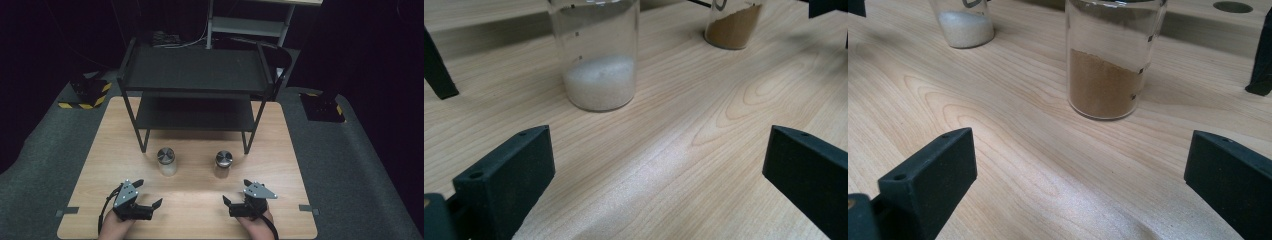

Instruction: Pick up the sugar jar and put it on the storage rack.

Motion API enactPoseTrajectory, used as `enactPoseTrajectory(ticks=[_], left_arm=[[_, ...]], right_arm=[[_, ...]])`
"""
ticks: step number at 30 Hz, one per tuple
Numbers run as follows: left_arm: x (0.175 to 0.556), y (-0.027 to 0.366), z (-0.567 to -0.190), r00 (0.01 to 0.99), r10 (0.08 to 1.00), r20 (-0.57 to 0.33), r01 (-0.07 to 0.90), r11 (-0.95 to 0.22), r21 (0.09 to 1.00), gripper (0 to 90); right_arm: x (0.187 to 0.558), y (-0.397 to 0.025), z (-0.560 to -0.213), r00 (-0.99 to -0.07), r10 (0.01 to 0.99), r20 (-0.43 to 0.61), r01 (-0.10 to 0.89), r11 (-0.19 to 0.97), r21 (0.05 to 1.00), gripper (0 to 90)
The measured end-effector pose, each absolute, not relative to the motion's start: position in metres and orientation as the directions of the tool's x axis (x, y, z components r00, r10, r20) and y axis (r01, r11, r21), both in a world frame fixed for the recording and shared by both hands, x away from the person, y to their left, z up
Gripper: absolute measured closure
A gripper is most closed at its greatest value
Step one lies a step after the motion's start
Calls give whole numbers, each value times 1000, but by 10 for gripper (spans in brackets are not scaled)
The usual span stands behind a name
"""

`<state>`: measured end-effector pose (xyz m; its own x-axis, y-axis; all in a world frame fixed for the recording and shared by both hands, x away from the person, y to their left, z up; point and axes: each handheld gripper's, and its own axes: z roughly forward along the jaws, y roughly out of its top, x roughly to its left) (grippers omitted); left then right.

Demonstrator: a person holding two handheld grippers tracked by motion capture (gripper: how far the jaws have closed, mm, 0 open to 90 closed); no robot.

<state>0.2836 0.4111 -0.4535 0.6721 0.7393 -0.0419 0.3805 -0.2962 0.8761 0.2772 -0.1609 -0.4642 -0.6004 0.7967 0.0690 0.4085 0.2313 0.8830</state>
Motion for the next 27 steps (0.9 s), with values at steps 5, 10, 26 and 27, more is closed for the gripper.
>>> enactPoseTrajectory(ticks=[5,10,26,27], left_arm=[[286,406,-452,658,750,-68,408,-280,869,7],[284,403,-453,668,743,-51,393,-293,872,9],[279,401,-453,658,753,-26,378,-300,876,8],[279,402,-453,659,752,-25,376,-300,877,8]], right_arm=[[278,-161,-464,-607,792,64,405,239,882,0],[276,-162,-465,-600,797,69,402,226,887,0],[279,-163,-465,-606,792,77,410,227,883,0],[278,-163,-464,-605,792,77,411,227,883,0]])
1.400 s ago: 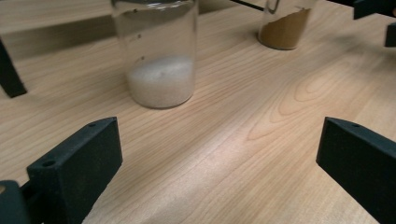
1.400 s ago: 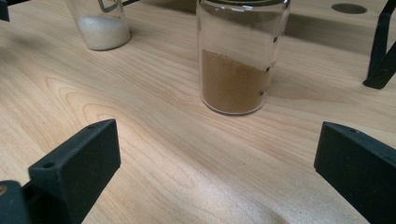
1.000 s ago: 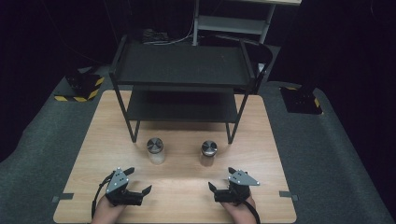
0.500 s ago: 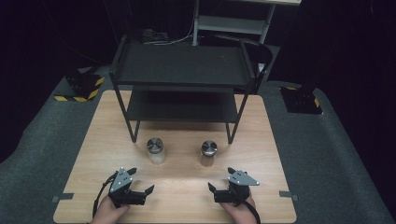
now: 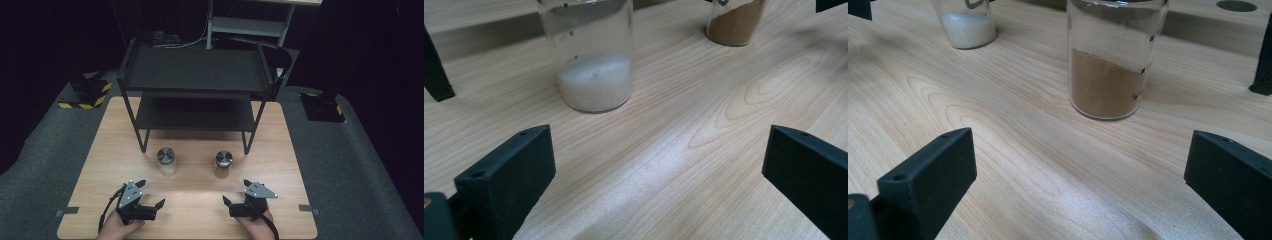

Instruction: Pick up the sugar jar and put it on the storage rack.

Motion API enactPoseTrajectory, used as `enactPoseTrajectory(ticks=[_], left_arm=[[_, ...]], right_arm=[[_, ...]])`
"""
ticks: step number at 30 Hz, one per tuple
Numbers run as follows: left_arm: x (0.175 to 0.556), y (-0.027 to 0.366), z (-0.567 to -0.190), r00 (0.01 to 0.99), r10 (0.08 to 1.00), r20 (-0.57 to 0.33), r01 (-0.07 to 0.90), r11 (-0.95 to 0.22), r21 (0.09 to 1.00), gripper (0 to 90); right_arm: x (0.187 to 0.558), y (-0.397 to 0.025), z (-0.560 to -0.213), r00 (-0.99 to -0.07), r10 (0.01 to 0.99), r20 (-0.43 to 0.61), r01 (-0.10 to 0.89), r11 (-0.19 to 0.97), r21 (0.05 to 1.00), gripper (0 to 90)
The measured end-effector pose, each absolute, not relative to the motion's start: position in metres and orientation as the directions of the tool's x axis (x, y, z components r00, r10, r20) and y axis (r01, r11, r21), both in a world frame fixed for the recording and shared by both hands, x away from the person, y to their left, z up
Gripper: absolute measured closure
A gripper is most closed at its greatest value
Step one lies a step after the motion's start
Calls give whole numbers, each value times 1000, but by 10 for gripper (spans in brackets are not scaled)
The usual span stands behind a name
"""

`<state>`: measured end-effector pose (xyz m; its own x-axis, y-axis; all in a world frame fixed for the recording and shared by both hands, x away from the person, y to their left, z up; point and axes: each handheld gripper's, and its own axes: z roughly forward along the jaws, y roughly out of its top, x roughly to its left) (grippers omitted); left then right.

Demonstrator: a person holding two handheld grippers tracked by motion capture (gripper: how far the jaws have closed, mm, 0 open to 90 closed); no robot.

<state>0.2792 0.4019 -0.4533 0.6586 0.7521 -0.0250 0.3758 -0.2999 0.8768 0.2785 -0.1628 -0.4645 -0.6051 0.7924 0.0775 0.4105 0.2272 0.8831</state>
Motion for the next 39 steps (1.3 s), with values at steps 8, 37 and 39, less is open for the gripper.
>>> enactPoseTrajectory(ticks=[8,37,39], left_arm=[[278,409,-452,665,745,-46,369,-275,888,7],[282,407,-426,687,726,-15,286,-252,924,7],[284,406,-424,684,729,-8,279,-252,927,7]], right_arm=[[278,-163,-465,-603,794,78,412,225,883,0],[278,-161,-464,-600,797,72,411,230,882,0],[277,-161,-464,-601,797,69,408,231,883,0]])
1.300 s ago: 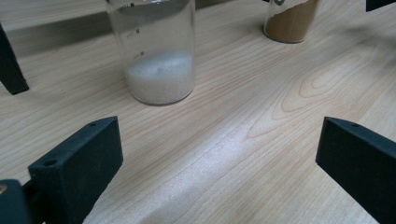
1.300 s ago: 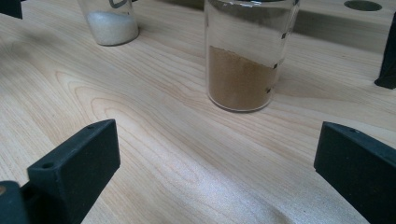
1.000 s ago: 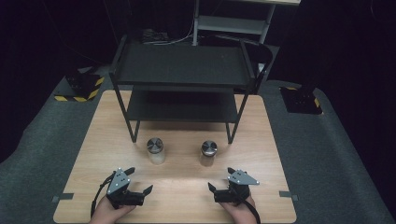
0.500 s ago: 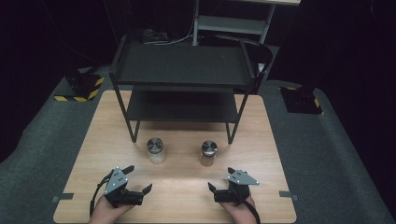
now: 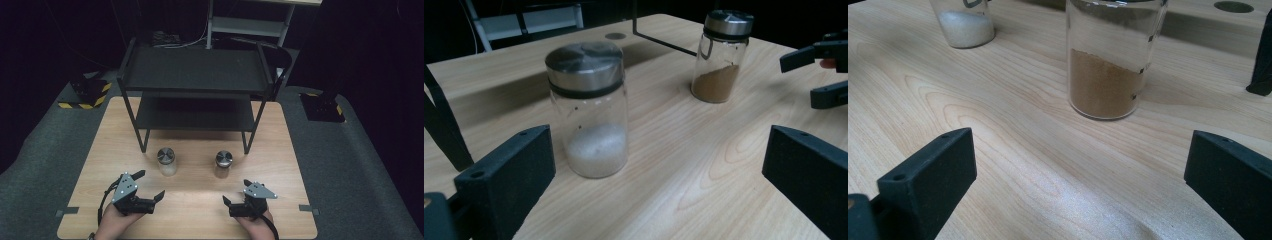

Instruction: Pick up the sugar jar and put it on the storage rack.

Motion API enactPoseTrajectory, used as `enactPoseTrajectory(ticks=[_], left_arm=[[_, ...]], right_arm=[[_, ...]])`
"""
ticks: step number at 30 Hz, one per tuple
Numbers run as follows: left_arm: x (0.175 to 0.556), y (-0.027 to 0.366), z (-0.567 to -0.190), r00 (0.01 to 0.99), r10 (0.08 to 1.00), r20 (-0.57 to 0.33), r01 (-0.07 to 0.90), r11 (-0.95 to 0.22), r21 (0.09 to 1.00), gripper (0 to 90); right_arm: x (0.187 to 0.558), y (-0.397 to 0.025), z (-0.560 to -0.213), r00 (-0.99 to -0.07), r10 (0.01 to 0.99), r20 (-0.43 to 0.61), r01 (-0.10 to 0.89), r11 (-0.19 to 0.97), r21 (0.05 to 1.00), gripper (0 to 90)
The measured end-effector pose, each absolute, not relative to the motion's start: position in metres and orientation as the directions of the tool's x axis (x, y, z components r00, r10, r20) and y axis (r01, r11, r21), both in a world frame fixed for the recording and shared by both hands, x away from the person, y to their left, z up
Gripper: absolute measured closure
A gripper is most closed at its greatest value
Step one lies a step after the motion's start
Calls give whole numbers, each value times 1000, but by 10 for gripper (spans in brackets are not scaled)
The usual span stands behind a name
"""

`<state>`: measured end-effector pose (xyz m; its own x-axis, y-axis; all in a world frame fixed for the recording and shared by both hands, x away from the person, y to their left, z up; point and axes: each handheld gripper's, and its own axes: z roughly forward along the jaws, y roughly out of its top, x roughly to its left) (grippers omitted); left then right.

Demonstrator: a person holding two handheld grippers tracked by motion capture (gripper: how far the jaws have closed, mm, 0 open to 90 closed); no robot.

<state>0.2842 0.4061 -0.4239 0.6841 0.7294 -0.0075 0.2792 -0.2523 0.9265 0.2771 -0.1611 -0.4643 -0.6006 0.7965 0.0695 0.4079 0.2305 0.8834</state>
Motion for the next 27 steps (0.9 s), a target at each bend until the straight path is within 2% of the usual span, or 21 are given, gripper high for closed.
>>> enactPoseTrajectory(ticks=[27], left_arm=[[331,389,-428,690,724,-8,268,-245,932,7]], right_arm=[[277,-161,-464,-609,791,59,400,242,884,0]])
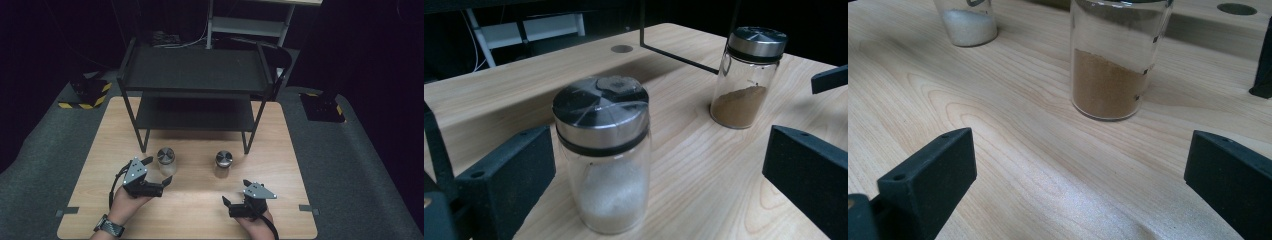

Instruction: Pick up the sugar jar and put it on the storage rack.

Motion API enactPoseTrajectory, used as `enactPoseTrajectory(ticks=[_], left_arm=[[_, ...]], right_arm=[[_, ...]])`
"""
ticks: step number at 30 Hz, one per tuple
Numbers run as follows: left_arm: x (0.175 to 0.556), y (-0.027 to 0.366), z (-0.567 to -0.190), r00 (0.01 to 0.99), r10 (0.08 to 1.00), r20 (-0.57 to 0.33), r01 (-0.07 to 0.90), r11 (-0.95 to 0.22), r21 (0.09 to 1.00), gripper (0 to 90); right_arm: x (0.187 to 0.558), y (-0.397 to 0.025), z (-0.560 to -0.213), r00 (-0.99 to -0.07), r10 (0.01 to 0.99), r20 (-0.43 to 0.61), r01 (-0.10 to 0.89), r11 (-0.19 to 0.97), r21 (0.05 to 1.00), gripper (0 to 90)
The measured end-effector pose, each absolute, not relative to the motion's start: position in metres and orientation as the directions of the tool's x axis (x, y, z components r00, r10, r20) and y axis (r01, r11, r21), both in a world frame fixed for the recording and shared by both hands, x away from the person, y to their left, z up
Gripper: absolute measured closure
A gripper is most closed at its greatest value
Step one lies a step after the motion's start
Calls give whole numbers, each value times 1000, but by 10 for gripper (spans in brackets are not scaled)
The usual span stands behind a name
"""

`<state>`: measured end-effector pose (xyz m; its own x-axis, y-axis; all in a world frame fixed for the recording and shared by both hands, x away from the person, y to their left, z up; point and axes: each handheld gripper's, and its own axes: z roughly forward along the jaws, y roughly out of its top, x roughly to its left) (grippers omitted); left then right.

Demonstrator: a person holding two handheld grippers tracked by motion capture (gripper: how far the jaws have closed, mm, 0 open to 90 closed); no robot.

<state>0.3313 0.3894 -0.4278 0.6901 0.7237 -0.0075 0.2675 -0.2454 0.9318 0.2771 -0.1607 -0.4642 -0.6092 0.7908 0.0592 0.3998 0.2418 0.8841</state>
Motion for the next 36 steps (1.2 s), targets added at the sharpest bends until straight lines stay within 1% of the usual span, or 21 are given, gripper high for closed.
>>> enactPoseTrajectory(ticks=[16,22,26,27,28,36], left_arm=[[364,387,-436,673,739,-36,298,-226,927,12],[372,385,-437,674,738,-42,309,-230,923,28],[373,381,-436,675,737,-34,310,-241,920,75],[373,381,-437,675,737,-37,311,-238,920,75],[374,381,-439,675,737,-45,314,-231,921,107],[375,382,-442,672,740,-42,304,-224,926,156]], right_arm=[[277,-161,-464,-611,789,60,399,242,884,0],[278,-160,-464,-609,791,61,403,243,882,0],[278,-159,-463,-603,795,63,413,244,877,0],[279,-158,-462,-601,797,62,415,245,876,0],[279,-158,-462,-601,797,61,417,248,875,0],[278,-161,-464,-599,797,74,413,228,882,1]])
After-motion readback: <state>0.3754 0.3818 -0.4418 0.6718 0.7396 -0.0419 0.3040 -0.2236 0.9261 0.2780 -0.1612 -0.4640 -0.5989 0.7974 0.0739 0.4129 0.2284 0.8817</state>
